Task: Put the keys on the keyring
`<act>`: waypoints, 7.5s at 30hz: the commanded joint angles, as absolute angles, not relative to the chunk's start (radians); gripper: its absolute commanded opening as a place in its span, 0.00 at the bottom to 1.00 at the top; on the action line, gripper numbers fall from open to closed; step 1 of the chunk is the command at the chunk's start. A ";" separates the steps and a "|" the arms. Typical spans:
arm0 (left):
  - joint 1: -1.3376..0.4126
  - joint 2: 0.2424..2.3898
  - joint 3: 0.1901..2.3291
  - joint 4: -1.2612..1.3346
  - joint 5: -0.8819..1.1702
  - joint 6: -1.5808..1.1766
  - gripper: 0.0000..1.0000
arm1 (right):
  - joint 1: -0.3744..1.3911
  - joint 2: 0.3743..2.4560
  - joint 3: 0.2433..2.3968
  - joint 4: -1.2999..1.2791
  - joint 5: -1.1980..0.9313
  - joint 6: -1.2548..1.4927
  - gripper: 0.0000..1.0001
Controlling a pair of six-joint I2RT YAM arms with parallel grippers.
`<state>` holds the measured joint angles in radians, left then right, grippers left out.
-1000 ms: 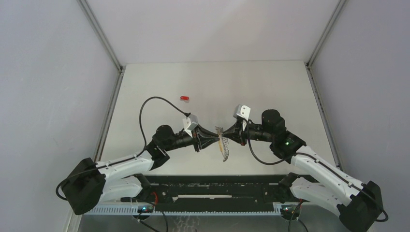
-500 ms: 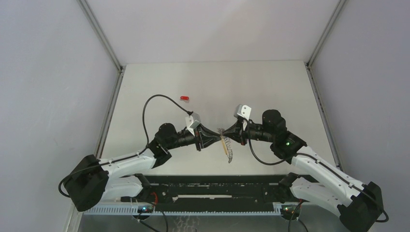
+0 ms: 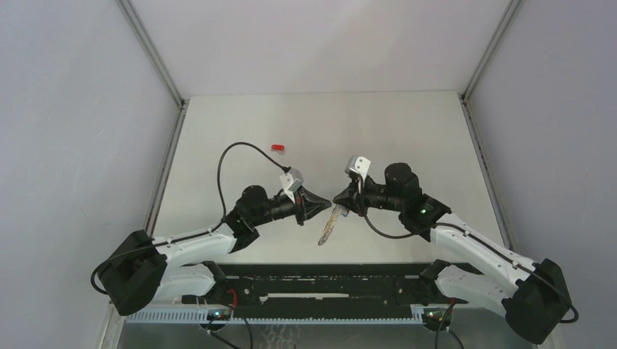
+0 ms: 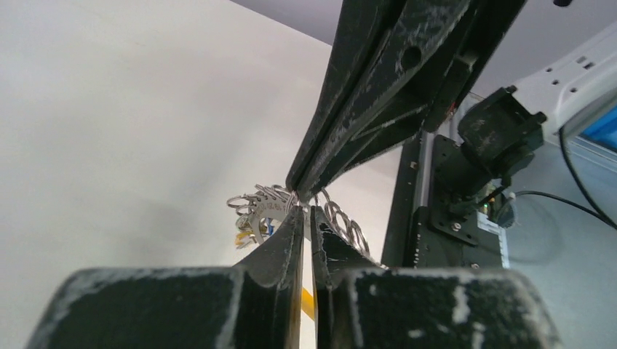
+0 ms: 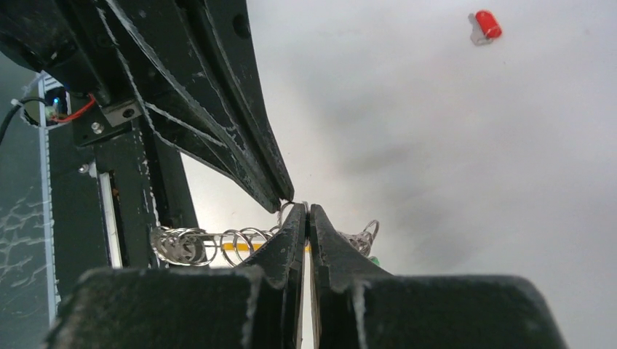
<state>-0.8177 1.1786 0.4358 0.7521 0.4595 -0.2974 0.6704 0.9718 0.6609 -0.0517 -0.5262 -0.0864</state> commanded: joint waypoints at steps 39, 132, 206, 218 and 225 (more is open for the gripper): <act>-0.786 1.282 0.304 0.776 0.148 -0.569 0.63 | 0.712 1.380 0.632 0.015 -0.254 0.054 0.04; -0.890 1.392 0.736 0.056 -0.020 0.297 0.00 | 0.559 1.138 0.538 0.087 -0.592 -0.110 0.43; -0.675 1.194 0.533 0.346 0.434 0.103 0.00 | 0.859 1.074 0.273 0.727 -0.195 -0.205 0.15; -0.673 1.220 0.553 0.347 0.448 0.021 0.00 | 0.875 1.104 0.291 0.742 -0.236 -0.237 0.15; -0.672 1.220 0.554 0.348 0.436 0.010 0.00 | 0.890 1.093 0.293 0.725 -0.230 -0.254 0.20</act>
